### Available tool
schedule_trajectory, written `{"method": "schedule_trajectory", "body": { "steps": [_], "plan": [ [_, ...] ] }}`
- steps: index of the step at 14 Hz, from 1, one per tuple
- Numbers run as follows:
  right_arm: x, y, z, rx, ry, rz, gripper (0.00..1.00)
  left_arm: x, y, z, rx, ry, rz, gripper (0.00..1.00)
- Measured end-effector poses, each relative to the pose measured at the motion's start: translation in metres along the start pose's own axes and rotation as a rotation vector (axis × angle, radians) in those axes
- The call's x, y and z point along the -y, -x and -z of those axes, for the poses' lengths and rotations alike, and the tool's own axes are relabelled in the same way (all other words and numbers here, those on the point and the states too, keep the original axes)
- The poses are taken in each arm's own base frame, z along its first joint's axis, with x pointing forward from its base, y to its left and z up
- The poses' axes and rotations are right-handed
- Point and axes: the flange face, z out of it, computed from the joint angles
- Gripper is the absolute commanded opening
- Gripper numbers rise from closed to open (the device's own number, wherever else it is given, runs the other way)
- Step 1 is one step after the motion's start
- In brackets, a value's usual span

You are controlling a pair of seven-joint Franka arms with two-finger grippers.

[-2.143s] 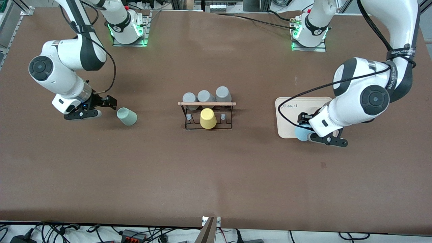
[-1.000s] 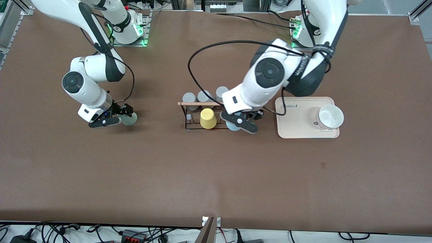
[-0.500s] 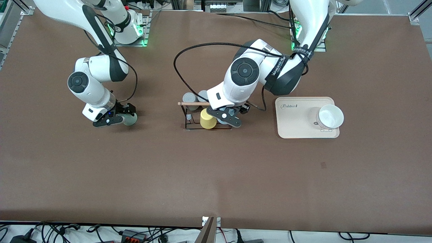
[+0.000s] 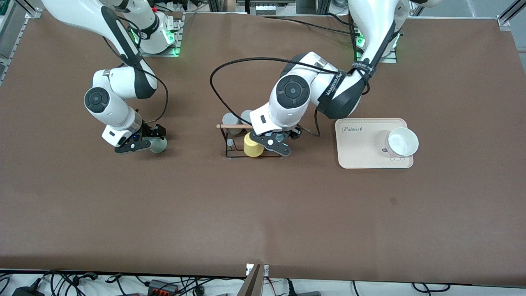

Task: Hang scattered cups on rack with three cups
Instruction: 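Hang the blue cup on a rack peg with the left gripper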

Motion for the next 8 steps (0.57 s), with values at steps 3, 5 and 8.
{"method": "schedule_trajectory", "body": {
  "steps": [3, 5, 8],
  "plan": [
    [0.0, 0.002, -0.002, 0.006, 0.0, 0.0, 1.0, -0.001, -0.002, -0.008, 0.004, -0.001, -0.001, 0.34],
    [0.0, 0.003, -0.003, 0.008, 0.0, 0.0, 1.0, -0.001, -0.004, -0.013, 0.007, -0.002, 0.0, 0.35],
    [0.0, 0.003, -0.003, 0.008, 0.0, 0.0, 1.0, -0.001, -0.008, -0.025, 0.003, -0.006, -0.002, 0.35]
  ]
}}
